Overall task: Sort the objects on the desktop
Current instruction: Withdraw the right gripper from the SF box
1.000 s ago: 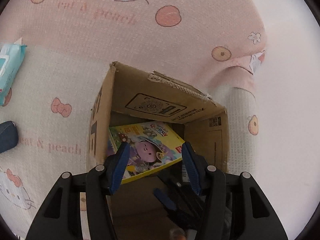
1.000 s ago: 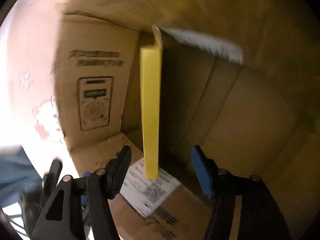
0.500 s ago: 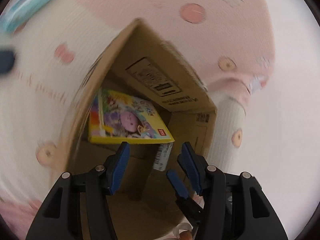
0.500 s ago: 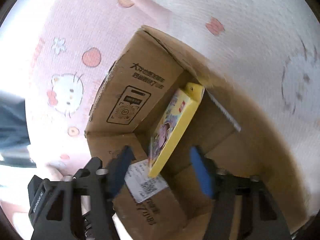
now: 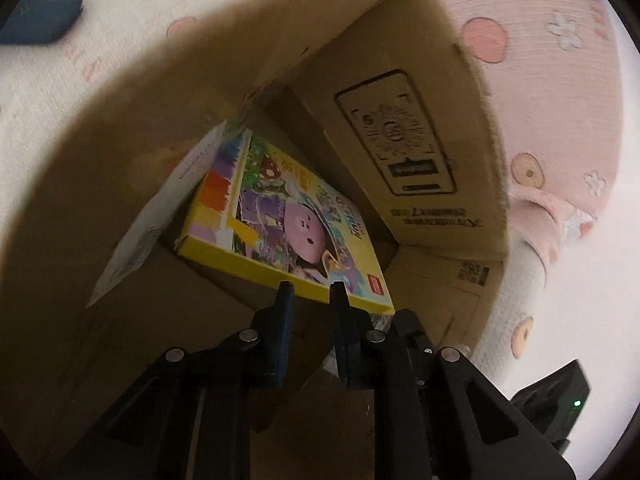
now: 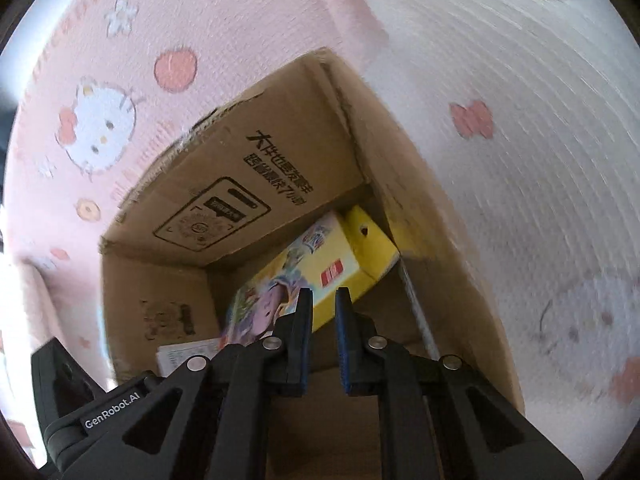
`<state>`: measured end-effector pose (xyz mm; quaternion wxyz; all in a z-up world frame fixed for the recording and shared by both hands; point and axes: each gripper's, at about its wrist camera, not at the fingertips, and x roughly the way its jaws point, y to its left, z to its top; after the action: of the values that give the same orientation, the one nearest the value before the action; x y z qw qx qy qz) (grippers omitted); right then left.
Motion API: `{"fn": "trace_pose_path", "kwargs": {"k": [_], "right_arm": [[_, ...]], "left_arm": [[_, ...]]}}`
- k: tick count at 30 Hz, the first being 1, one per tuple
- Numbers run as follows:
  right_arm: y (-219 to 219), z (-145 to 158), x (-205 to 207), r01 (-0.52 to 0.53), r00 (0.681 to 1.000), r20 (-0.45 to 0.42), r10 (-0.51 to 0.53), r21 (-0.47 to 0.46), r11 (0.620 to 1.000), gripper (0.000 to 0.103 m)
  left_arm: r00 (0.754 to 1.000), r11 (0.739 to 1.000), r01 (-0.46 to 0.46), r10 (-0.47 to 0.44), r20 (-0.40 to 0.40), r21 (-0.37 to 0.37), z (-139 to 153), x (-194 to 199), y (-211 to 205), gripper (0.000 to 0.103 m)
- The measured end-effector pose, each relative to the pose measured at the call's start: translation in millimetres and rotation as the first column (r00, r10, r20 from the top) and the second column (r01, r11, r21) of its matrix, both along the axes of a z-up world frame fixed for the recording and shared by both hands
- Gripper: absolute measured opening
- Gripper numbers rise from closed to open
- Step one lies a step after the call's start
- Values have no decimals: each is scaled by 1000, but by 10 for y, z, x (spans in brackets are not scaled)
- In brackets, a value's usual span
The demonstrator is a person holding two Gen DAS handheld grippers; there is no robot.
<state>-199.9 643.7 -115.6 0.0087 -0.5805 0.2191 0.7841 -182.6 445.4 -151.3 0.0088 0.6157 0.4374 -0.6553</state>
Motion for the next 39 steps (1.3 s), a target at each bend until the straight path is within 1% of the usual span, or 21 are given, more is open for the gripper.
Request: {"fn": "trace_pose_path", "kwargs": {"k": [1, 3, 4, 5, 8, 12, 14, 16, 17, 20, 22, 23, 24, 25, 26, 27, 28, 29, 32, 36, 39], "right_arm": [[-39, -20, -59, -28, 1000, 11, 28, 23, 999, 9], [-170, -55, -150, -95, 995, 43, 91, 116, 989, 9], [-234, -79, -183, -135, 990, 61, 127, 154, 979, 9], [-264, -136, -219, -154, 986, 92, 140, 172, 973, 8], [-238, -256, -232, -142, 982, 145, 119, 161, 977, 5], [-311, -498, -182, -134, 965, 244, 93, 158, 978, 6], [-357, -627, -119, -114, 962, 258, 88, 90, 989, 6], [-354, -636, -72, -86, 967, 243, 75, 36, 996, 6], [-344, -575, -48, -67, 972, 228, 57, 38, 997, 6], [-304, -239, 35, -44, 990, 138, 36, 53, 998, 6], [-249, 25, 120, -22, 996, 90, 16, 62, 998, 7], [-213, 131, 157, -7, 997, 75, 2, 66, 998, 8], [-183, 229, 191, 9, 998, 66, -14, 71, 997, 12], [-162, 333, 233, 27, 998, 55, -31, 75, 997, 17], [-143, 435, 280, 45, 998, 42, -49, 77, 996, 34], [-143, 531, 328, 58, 998, 29, -60, 83, 995, 54], [-158, 622, 375, 66, 998, 15, -67, 92, 994, 56], [-172, 713, 423, 74, 997, 1, -74, 100, 992, 56], [-275, 1025, 600, 60, 998, -43, -56, 120, 991, 56], [-614, 1301, 804, 49, 995, -93, -38, 116, 992, 57], [-874, 1465, 891, 27, 993, -116, -12, 125, 992, 58]], "left_arm": [[1000, 1000, 9, -9, 10, -13, -25, -23, 22, 20], [999, 998, 54, -54, 2, -42, -24, -70, 85, 20], [998, 997, 57, -57, 4, -59, -30, -75, 93, 16], [998, 996, 59, -58, 10, -72, -31, -85, 100, 17], [996, 989, 87, -85, 23, -119, -12, -130, 133, 16], [994, 983, 97, -103, -30, -158, 36, -134, 29, 16], [994, 983, 105, -110, -24, -153, 32, -126, -16, 16], [991, 982, 119, -126, -42, -147, 76, -122, -23, 16], [990, 982, 125, -134, -53, -144, 102, -119, -24, 16], [982, 981, 145, -159, -99, -128, 221, -99, -72, 16], [976, 980, 168, -180, -121, -103, 316, -71, -60, 20], [974, 980, 182, -190, -124, -76, 351, -53, -59, 21], [972, 980, 195, -199, -125, -43, 383, -35, -61, 23], [972, 980, 199, -196, -127, 6, 414, -3, -39, 35], [974, 981, 189, -183, -135, 37, 456, 43, -54, 54], [975, 982, 177, -167, -144, 62, 502, 92, -83, 62], [977, 982, 165, -151, -153, 87, 549, 141, -112, 65], [976, 984, 154, -137, -171, 86, 621, 192, -164, 65], [969, 990, 134, -119, -218, 54, 824, 311, -288, 65], [974, 996, 60, -44, -224, 67, 999, 483, -639, 65], [971, 998, 9, 6, -237, 61, 1093, 622, -905, 65]]}}
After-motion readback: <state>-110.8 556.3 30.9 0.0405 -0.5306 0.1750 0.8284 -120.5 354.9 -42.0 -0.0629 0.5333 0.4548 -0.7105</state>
